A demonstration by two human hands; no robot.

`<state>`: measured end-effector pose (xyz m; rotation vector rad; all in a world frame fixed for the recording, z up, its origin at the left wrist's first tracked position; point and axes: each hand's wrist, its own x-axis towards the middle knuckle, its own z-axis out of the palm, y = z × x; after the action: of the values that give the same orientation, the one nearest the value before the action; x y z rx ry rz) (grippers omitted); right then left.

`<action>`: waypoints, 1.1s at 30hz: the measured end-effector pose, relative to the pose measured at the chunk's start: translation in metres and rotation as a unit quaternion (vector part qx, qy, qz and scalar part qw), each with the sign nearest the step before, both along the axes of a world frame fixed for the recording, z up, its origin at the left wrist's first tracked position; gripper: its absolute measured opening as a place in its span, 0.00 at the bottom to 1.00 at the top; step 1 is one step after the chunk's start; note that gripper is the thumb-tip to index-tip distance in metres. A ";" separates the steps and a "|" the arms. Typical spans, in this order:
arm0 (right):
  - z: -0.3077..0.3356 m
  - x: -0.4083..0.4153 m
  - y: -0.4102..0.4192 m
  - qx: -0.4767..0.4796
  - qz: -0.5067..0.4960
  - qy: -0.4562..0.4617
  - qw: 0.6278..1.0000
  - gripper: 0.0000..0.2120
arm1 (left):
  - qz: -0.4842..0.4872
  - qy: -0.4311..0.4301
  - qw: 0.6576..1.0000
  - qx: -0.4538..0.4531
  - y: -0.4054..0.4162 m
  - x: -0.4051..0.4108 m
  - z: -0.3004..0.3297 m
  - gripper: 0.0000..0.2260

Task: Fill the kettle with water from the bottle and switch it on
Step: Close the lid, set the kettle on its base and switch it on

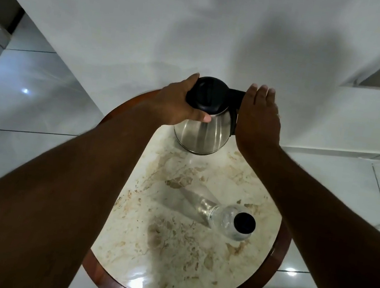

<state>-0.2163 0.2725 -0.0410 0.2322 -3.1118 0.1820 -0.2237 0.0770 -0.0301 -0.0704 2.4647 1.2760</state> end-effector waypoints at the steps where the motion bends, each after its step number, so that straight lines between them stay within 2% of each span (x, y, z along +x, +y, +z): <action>1: 0.000 0.000 0.002 0.019 0.016 0.006 1.000 0.28 | 0.000 0.002 1.000 -0.003 0.001 0.000 -0.001 0.51; 5: 0.005 -0.001 0.007 0.056 0.064 -0.005 0.996 0.32 | -0.016 0.010 0.999 -0.039 0.001 -0.001 0.000 0.51; 9: 0.007 0.002 0.007 0.036 0.048 -0.030 0.998 0.33 | -0.050 0.013 0.995 -0.091 0.000 -0.002 0.003 0.46; 14: 0.006 0.003 0.000 0.021 0.017 -0.032 0.999 0.30 | -0.045 0.040 0.987 -0.148 -0.001 -0.002 -0.003 0.42; 33: 0.001 0.006 -0.006 -0.030 -0.025 -0.028 0.999 0.28 | -0.041 0.078 0.986 -0.144 -0.002 0.001 -0.015 0.39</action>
<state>-0.2102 0.2667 -0.0399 0.1492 -3.1573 0.2844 -0.2226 0.0752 -0.0451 0.0574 2.7402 0.9143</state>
